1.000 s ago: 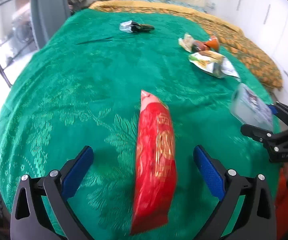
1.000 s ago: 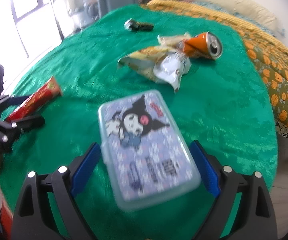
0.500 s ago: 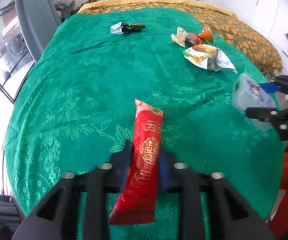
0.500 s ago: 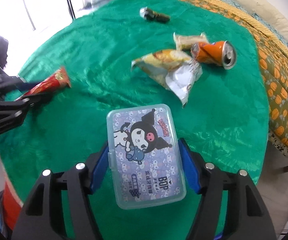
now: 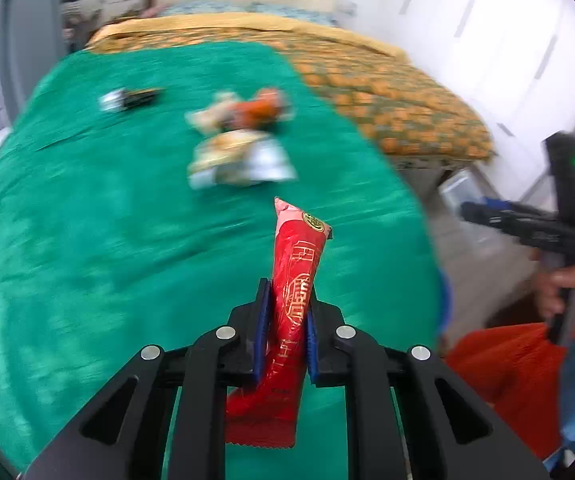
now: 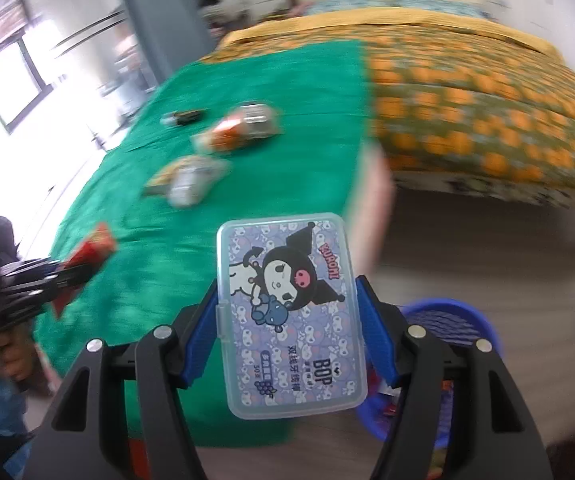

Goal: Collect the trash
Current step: 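Carry the box and tube over the wastebasket and open both tools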

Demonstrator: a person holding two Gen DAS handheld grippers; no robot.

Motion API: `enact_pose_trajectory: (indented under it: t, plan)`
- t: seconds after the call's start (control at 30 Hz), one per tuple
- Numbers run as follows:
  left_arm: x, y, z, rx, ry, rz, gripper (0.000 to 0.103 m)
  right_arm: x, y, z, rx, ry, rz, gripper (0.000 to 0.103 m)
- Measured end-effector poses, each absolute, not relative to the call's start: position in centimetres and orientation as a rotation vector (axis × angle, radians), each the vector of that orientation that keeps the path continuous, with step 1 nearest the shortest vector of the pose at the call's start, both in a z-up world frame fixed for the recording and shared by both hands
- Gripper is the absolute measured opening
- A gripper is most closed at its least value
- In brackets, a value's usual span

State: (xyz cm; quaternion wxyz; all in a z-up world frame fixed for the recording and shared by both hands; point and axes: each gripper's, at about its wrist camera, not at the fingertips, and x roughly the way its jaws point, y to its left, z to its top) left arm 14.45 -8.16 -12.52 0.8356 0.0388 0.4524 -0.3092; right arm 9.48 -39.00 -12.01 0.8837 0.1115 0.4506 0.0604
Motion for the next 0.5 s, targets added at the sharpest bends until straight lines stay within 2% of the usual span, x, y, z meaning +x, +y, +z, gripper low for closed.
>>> enact_pose_trajectory:
  t: [0.23,0.37,0.5]
  plan:
    - [12.5,-20.4,-12.8,0.062,0.99,-0.835,0.015,7.1,-48.5,-17.0,0.297,0.973,-0.096,0.063]
    - [11.4,-27.0,-15.0,0.098,1.035,-0.902,0.015,6.2,-52.4,-20.2,0.388,1.009,-0.162,0.063]
    - [10.5,-32.5,-18.1,0.152,1.07,-0.936,0.015,5.6,-54.4,-20.9,0.438,1.003,-0.179,0.063]
